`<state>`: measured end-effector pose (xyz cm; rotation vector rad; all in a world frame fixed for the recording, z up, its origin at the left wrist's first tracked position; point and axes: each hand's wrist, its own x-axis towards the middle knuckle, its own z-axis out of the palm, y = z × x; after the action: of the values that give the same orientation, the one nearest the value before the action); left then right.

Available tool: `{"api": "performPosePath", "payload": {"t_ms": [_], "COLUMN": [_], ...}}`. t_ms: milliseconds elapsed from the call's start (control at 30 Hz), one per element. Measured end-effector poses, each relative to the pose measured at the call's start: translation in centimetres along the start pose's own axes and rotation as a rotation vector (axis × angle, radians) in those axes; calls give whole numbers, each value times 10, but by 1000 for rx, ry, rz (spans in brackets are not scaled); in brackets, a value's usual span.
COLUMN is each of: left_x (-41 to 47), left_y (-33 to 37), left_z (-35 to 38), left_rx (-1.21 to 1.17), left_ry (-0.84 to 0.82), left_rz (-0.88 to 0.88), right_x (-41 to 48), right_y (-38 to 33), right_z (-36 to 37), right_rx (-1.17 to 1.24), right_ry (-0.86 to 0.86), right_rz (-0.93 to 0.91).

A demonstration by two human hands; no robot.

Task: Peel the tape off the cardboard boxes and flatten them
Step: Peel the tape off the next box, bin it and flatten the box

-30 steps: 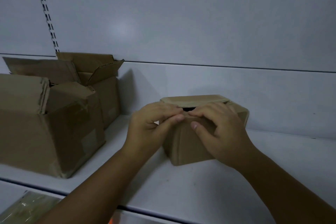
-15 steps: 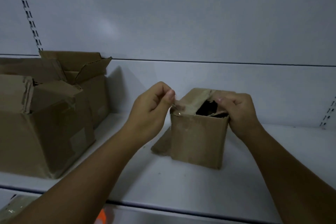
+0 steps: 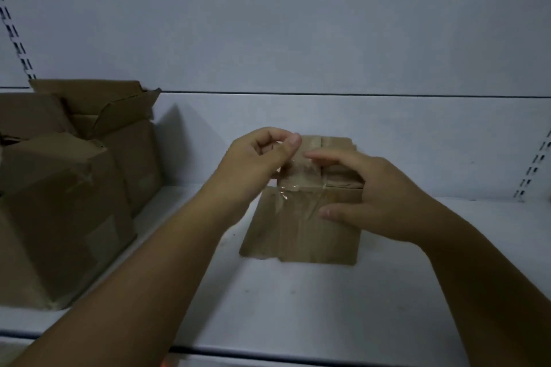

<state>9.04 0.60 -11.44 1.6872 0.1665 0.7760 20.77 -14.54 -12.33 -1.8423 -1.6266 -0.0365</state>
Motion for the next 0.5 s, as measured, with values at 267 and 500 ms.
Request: {"api": "performPosePath", "payload": {"t_ms": [267,500], "left_x": [20,19], "left_y": [-9,-28], "left_z": [-24,-4], "left_rx": [303,726], "left_ry": [-463,-275], "left_rz": [59,386], "right_x": [-5,-5], "right_y": [23,31], "right_z": [-28,-27], "right_rx": [262,215], "right_ry": [-29,172], "right_rz": [84,126]}}
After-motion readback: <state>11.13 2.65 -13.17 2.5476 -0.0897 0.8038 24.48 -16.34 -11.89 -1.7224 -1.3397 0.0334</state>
